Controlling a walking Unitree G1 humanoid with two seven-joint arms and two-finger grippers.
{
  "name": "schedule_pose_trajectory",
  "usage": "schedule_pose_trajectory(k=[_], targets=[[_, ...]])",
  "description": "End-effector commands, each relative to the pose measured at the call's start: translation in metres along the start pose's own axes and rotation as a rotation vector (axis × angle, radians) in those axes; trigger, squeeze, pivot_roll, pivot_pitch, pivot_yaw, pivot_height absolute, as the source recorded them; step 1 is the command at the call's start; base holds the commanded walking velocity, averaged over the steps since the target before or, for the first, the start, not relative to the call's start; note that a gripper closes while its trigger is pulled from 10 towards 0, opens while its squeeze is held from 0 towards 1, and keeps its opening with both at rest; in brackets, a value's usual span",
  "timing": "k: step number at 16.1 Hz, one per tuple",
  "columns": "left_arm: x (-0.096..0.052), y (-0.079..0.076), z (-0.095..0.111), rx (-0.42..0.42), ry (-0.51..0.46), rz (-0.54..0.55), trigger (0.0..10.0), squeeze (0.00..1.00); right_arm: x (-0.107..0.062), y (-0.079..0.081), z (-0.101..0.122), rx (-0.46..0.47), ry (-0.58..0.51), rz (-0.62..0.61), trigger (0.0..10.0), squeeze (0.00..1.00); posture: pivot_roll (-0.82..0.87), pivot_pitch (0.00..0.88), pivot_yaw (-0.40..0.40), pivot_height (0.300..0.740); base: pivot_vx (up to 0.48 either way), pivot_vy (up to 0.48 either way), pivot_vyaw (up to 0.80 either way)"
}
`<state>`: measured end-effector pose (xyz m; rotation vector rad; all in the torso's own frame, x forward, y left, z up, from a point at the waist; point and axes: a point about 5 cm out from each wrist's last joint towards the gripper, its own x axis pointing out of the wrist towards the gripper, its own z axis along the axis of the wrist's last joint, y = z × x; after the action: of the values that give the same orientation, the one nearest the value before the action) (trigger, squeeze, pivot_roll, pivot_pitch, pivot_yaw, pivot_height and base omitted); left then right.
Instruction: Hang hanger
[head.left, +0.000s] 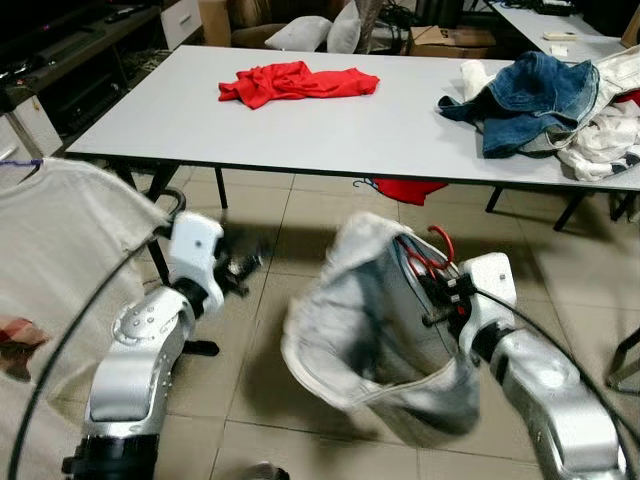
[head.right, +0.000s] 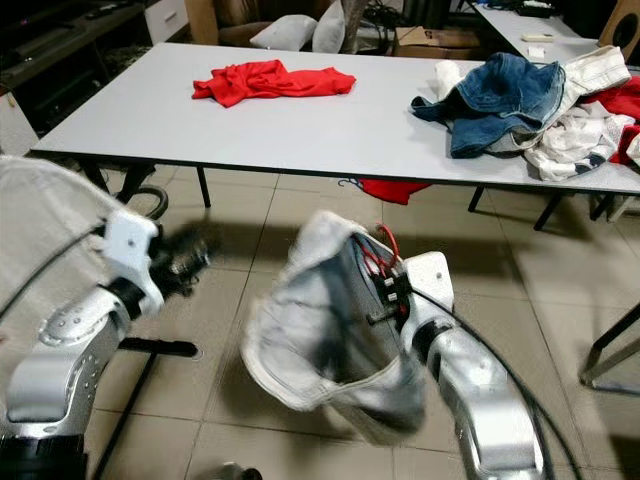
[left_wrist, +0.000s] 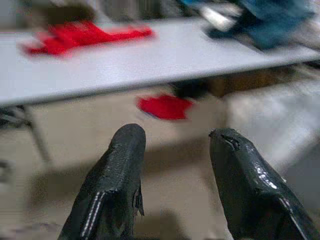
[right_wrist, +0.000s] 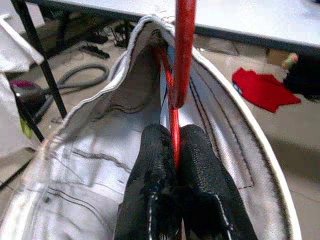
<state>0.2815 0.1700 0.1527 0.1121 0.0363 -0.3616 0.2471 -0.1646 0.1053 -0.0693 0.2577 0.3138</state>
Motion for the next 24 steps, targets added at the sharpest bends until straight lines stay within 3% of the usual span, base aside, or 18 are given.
schedule_pose_trajectory(k=[1,6,12,20,21,24], targets=[[-0.004,-0.003,-0.005,0.043,0.016,0.062,10.0,0.00,-0.001,0.004,0.015,-0.020,-0.102,-0.048,10.0,0.00,0.01,0.000,0.020,0.740,0.000,0.000,0.80],[-0.004,-0.012,-0.013,-0.064,0.052,0.103,10.0,0.00,0.001,0.015,0.018,0.043,-0.122,-0.003,10.0,0.00,-0.01,0.000,0.035,0.740,0.000,0.000,0.80],[-0.006,-0.008,-0.010,-0.085,0.050,0.130,10.0,0.00,0.006,0.022,0.022,0.028,-0.119,0.065,10.0,0.00,0.00,0.000,0.031,0.740,0.000,0.000,0.80],[-0.003,-0.013,-0.006,-0.150,0.027,0.105,10.0,0.00,0.006,0.021,0.024,0.101,-0.134,0.081,10.0,0.00,0.01,0.000,0.020,0.740,0.000,0.000,0.80],[-0.004,-0.013,-0.005,-0.186,0.021,0.116,10.0,0.00,0.006,0.022,0.022,0.110,-0.125,0.091,10.0,0.00,0.01,0.000,0.020,0.740,0.000,0.000,0.80],[-0.005,-0.011,-0.004,-0.116,0.022,0.122,10.0,0.00,0.007,0.022,0.022,0.097,-0.121,0.109,10.0,0.00,0.02,0.000,0.017,0.740,0.000,0.000,0.80]])
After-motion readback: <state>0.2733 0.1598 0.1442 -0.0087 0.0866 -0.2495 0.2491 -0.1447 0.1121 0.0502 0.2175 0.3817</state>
